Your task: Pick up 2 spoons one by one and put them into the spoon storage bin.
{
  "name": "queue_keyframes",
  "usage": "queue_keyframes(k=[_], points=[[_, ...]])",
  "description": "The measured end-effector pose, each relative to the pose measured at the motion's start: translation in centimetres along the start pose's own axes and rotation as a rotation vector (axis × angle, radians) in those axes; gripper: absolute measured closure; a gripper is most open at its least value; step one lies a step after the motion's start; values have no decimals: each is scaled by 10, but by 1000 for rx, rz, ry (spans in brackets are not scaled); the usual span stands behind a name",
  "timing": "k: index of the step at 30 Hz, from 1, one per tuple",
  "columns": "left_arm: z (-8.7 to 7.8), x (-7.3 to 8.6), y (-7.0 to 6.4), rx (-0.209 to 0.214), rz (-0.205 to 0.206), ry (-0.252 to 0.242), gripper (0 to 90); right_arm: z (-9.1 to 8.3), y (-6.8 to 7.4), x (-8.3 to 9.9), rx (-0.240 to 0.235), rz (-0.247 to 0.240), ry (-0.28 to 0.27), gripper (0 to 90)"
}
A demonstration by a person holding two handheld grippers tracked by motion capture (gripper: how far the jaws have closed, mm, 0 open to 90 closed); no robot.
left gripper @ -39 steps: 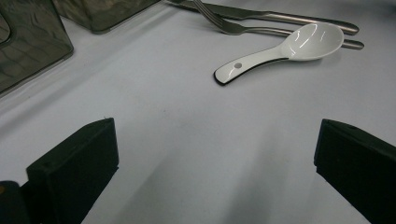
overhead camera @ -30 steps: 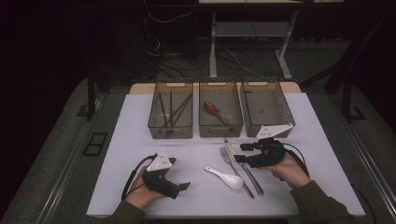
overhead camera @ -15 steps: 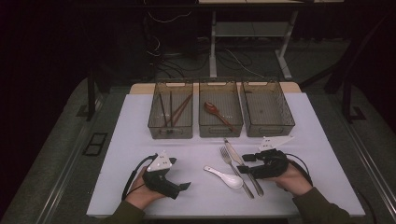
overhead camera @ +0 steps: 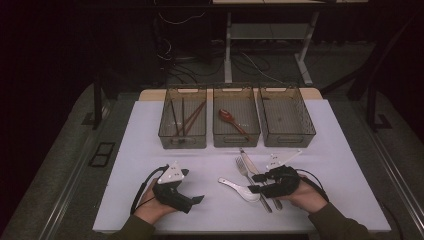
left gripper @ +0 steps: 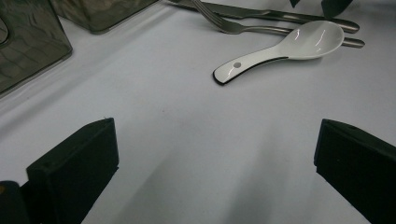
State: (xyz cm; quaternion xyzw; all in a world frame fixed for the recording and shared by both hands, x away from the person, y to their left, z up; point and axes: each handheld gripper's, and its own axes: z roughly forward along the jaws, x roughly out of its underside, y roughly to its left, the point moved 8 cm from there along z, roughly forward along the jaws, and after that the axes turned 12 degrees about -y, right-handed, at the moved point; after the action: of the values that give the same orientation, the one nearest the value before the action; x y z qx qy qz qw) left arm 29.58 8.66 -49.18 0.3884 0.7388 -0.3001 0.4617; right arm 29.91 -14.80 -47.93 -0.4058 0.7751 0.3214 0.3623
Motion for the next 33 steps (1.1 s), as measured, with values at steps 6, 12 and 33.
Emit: queue_keyframes(k=[6, 12, 33], points=[[0, 0, 0, 0, 0, 0, 0, 7, 3, 8, 1, -24, 47, 554], [0, 0, 0, -1, 0, 0, 0, 9, 5, 11, -7, -31, 67, 547], [0, 0, 0, 0, 0, 2, 0, 17, 14, 20, -58, -82, 143, 642]])
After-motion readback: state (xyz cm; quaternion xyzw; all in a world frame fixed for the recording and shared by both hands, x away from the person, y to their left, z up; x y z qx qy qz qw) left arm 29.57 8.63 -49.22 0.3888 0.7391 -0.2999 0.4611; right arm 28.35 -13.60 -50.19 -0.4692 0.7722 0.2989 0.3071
